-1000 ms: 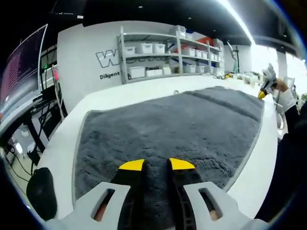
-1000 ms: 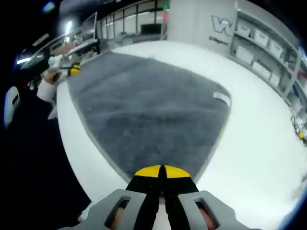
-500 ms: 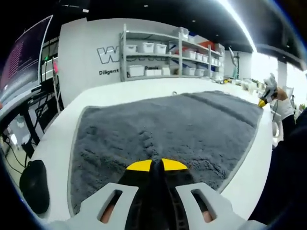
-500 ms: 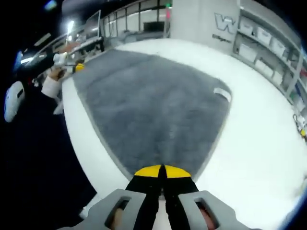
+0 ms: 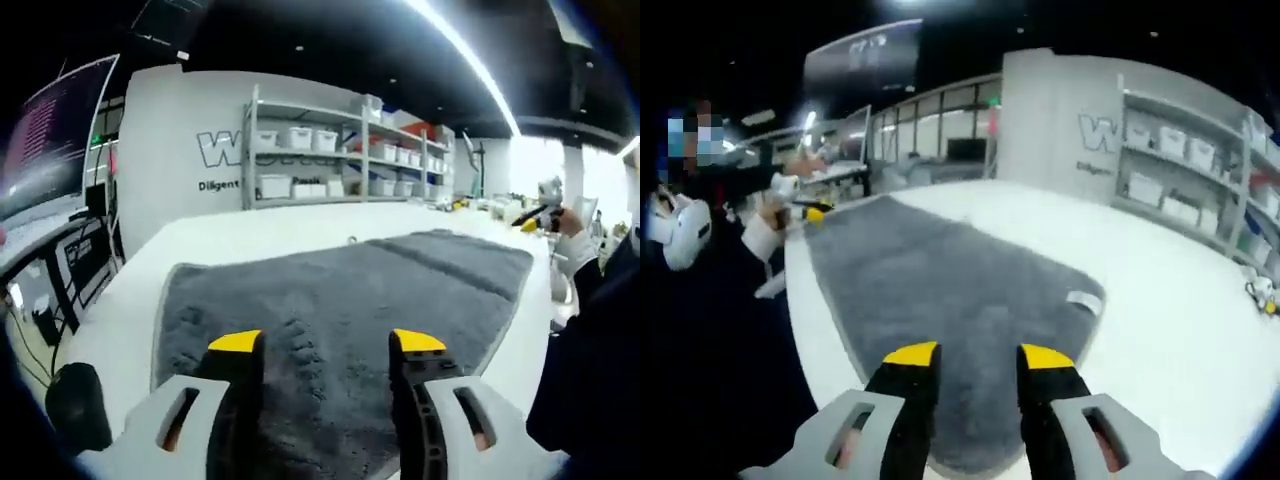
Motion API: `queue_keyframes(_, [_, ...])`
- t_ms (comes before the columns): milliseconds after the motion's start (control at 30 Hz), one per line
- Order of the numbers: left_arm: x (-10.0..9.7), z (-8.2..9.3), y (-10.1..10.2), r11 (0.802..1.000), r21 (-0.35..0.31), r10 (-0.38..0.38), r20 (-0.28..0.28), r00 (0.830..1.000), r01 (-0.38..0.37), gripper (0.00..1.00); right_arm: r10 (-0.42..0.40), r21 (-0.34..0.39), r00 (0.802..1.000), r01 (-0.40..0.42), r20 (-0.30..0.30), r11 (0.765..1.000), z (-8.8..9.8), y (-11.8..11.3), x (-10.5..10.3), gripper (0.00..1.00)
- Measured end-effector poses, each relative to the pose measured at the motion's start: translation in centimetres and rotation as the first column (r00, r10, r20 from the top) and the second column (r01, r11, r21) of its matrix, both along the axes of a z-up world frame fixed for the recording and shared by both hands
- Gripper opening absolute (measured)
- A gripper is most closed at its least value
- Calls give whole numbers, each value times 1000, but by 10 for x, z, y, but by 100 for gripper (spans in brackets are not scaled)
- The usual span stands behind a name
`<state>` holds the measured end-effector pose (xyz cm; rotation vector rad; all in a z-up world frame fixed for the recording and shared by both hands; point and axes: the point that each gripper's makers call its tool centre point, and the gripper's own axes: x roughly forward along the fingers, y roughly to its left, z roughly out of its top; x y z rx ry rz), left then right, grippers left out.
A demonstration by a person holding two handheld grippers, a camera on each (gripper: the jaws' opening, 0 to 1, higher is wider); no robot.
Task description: Open the folded towel by lifting each exposed corner and separating the folded layers until the towel lies flat within the target outline without major curled edges
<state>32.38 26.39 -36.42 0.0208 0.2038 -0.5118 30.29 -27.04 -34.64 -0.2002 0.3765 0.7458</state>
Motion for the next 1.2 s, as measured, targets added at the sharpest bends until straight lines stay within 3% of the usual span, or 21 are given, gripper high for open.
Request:
queue_keyframes(67, [-3, 10, -3, 999, -47, -19, 15, 1000, 20, 66, 1, 14, 1000, -1, -2, 1000, 3, 4, 0, 41])
queue_keyframes(233, [-2, 25, 7, 997, -72, 25, 31, 999, -23, 88, -22, 37, 1000, 21, 21, 999, 9, 11, 7, 70])
queue_keyframes(367, [-1, 34, 11, 995, -93, 51, 50, 997, -47, 95, -44, 75, 997, 40, 56, 996, 20, 11, 12, 85])
queue_keyframes(433, [-1, 36, 9, 994, -97, 51, 44, 998, -47, 97, -68, 88, 994, 60, 87, 994, 28, 10, 14, 98])
queue_keyframes(600, [1, 42, 10, 994, -68, 85, 56, 995, -81, 100, -71, 132, 988, 53, 135, 990, 43, 9, 11, 100])
queue_keyframes(833, [-1, 52, -1, 996, -54, 72, 83, 994, -68, 100, -68, 157, 979, 39, 189, 987, 56, 7, 8, 100])
queue_keyframes(1033, [-2, 49, -5, 998, -8, 63, 72, 995, -63, 100, -58, 122, 976, 33, 208, 992, 57, 8, 8, 100])
queue_keyframes(1200, [-5, 53, -1, 998, -19, 68, 84, 994, -67, 100, -42, 108, 978, 20, 206, 994, 56, 11, 3, 100])
